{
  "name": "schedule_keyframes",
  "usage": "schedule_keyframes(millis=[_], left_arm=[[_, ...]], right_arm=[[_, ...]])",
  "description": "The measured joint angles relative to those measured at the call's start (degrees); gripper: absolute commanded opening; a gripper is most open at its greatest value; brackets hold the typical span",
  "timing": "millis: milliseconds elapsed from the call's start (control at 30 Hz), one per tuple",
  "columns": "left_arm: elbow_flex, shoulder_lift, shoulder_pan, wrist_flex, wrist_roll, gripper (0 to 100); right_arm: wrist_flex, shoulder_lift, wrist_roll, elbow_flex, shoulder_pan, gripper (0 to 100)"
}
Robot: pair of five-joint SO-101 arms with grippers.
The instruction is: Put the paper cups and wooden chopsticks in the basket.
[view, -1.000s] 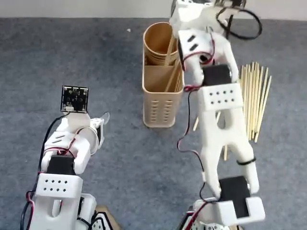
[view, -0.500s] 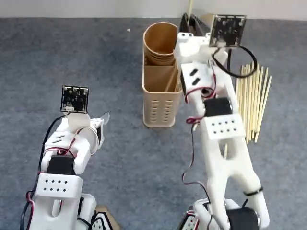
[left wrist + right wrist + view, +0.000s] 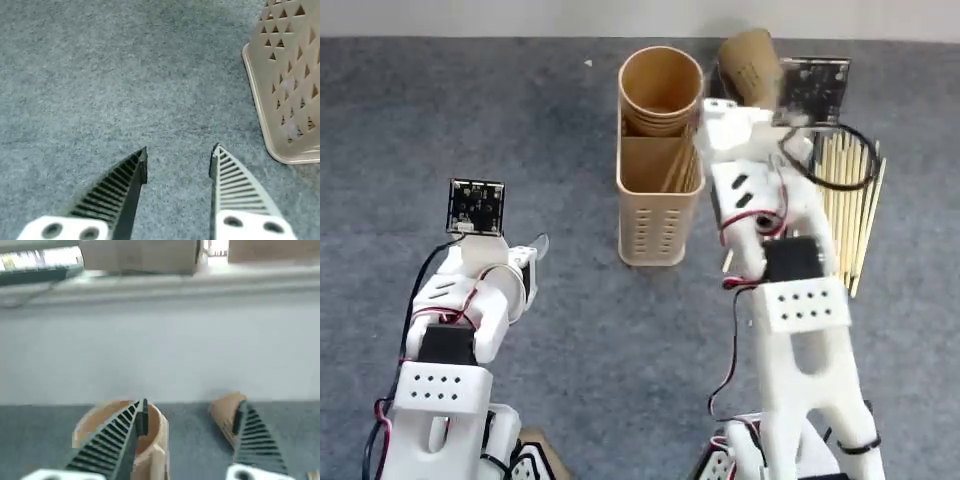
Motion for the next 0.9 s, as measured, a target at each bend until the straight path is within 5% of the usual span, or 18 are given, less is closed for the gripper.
schedule_keyframes(millis=[167, 333, 700, 900], left_arm=[[0.0, 0.0, 0.0, 0.0, 0.0, 20], [0.0, 0.0, 0.0, 0.0, 0.0, 20], [0.0, 0.0, 0.1, 0.0, 0.0, 20], [0.0, 0.0, 0.1, 0.0, 0.0, 20]], right_arm=[[3.4, 4.3, -8.4, 0.0, 15.2, 1.5], [3.9, 12.2, -4.9, 0.0, 26.7, 1.5], [15.7, 40.0, 14.6, -4.4, 20.6, 2.0], [17.6, 43.3, 23.6, -8.4, 20.6, 6.2]])
